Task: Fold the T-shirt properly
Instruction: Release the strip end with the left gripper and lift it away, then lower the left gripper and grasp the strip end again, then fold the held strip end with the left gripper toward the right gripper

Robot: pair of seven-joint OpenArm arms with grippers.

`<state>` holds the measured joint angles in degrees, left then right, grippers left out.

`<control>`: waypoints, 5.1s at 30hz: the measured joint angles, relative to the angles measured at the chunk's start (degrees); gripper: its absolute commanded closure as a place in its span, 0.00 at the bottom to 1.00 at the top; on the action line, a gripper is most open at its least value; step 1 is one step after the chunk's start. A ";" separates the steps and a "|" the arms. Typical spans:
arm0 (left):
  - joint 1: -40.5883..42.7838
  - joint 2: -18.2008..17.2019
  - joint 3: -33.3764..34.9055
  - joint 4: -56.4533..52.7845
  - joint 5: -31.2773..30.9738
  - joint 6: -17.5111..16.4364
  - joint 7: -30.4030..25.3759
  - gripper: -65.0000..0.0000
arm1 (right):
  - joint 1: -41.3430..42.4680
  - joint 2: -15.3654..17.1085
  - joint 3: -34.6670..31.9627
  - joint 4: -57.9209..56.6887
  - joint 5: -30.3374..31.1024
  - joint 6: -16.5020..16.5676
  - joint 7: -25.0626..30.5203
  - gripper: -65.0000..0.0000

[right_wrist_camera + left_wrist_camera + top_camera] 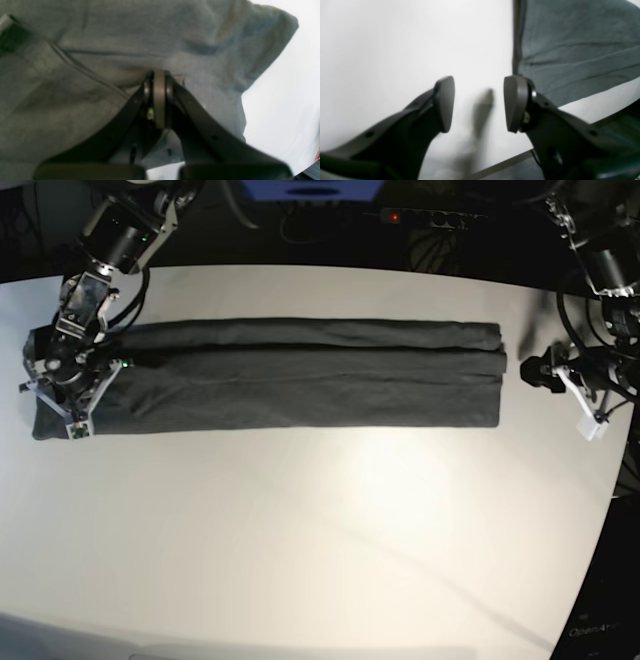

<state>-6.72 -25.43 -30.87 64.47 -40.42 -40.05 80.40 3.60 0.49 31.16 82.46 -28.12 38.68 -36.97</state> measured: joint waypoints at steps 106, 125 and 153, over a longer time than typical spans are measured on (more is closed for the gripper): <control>-1.81 18.08 19.74 15.89 -5.62 0.20 0.07 0.96 | -2.49 0.61 -0.44 0.15 -0.87 -0.63 3.41 1.00; -4.81 23.58 33.66 15.34 -4.76 0.20 0.02 0.96 | -2.51 0.59 -0.48 0.15 -0.90 -0.66 3.43 1.00; -6.14 31.21 39.67 8.70 -4.74 4.94 -12.33 0.96 | -3.32 -0.20 -0.52 0.39 -1.49 -1.51 5.55 1.00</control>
<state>-12.86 5.78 8.80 73.17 -45.17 -35.11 68.07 0.27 0.30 30.63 82.85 -29.61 37.17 -31.42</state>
